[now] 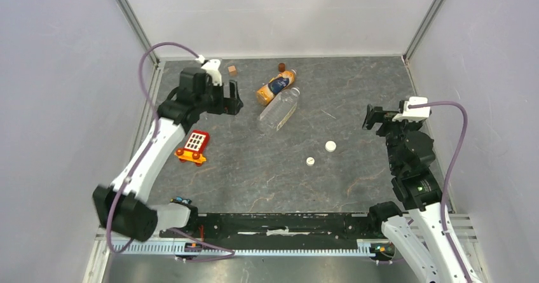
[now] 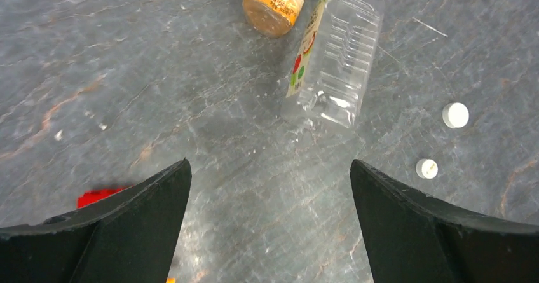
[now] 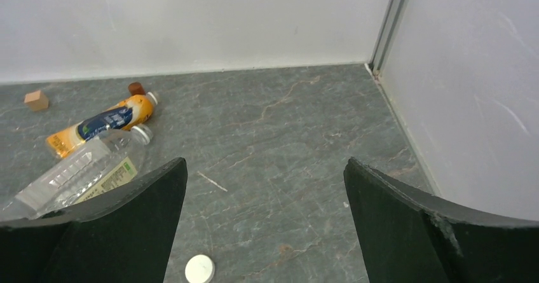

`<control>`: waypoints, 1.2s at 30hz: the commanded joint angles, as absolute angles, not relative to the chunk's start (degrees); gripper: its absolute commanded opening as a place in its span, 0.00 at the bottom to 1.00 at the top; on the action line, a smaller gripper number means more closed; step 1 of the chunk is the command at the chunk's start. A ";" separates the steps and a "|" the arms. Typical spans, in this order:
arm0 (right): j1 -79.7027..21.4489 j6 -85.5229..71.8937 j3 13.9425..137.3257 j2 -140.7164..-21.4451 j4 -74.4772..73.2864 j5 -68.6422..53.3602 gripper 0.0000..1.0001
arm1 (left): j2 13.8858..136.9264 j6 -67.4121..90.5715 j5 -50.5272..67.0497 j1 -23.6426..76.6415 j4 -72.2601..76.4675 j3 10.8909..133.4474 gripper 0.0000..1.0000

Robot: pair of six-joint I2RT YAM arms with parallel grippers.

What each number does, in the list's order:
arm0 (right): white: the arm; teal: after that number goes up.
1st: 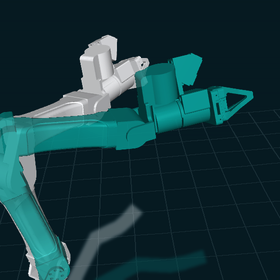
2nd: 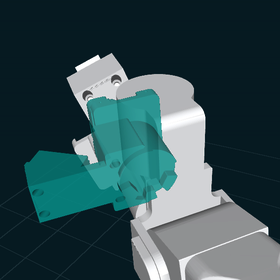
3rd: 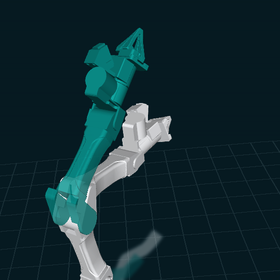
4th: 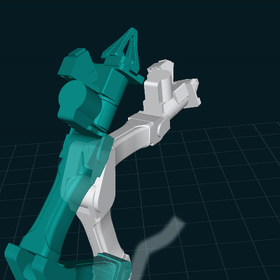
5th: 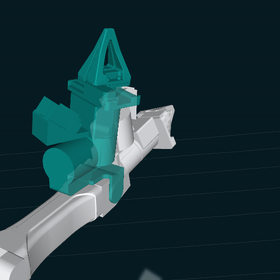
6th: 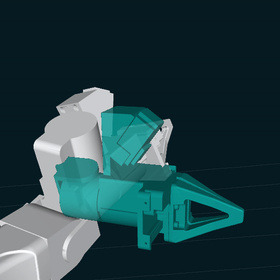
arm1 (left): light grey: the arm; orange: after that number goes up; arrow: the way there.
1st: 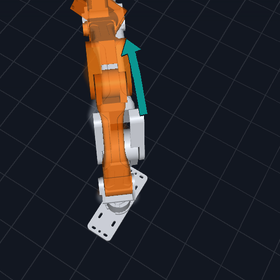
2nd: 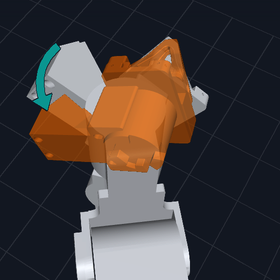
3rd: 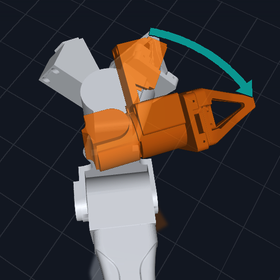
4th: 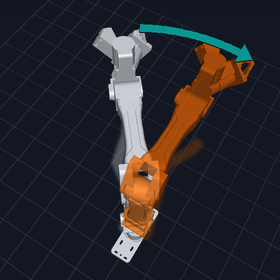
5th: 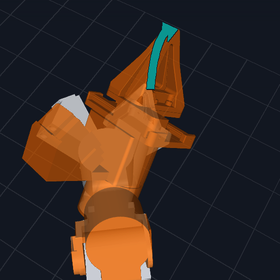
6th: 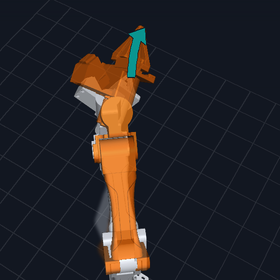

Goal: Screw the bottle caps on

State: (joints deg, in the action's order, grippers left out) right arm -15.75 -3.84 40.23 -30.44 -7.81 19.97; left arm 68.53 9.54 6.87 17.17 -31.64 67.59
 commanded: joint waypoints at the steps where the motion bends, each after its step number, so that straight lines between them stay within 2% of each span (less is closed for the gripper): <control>1: -15.94 -6.01 38.91 -30.56 -6.68 16.88 0.98 | 82.26 8.37 13.10 17.31 -28.78 76.28 1.00; 6: -15.95 -6.68 37.45 -30.36 -7.63 14.86 0.98 | 101.26 7.60 15.47 17.62 -28.66 88.36 1.00; 14: -15.99 -7.35 37.57 -31.46 -11.80 10.80 0.98 | 123.32 5.13 13.96 18.11 -28.65 107.68 1.00; 21: -16.00 -7.48 37.97 -31.58 -15.99 10.53 0.98 | 135.04 5.81 20.51 19.11 -28.67 117.62 1.00; 29: -16.01 -7.56 38.50 -32.16 -17.87 10.97 0.98 | 140.70 9.19 21.30 20.30 -31.03 120.91 0.99; 31: -16.00 -7.62 38.67 -32.22 -18.10 11.08 0.98 | 139.51 8.87 20.86 20.28 -31.44 119.72 0.90; 34: -15.99 -7.51 38.80 -32.15 -18.31 11.10 0.98 | 135.45 7.43 19.41 20.28 -31.53 115.76 0.65; 36: -16.00 -7.48 38.85 -32.14 -18.30 10.87 0.98 | 131.34 5.75 17.73 20.17 -31.85 112.08 0.54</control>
State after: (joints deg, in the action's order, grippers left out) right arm -15.75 -6.85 37.58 -32.21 -18.85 11.40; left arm 139.04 7.90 19.62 20.40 -29.65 117.10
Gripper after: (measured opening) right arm 0.979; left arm 0.649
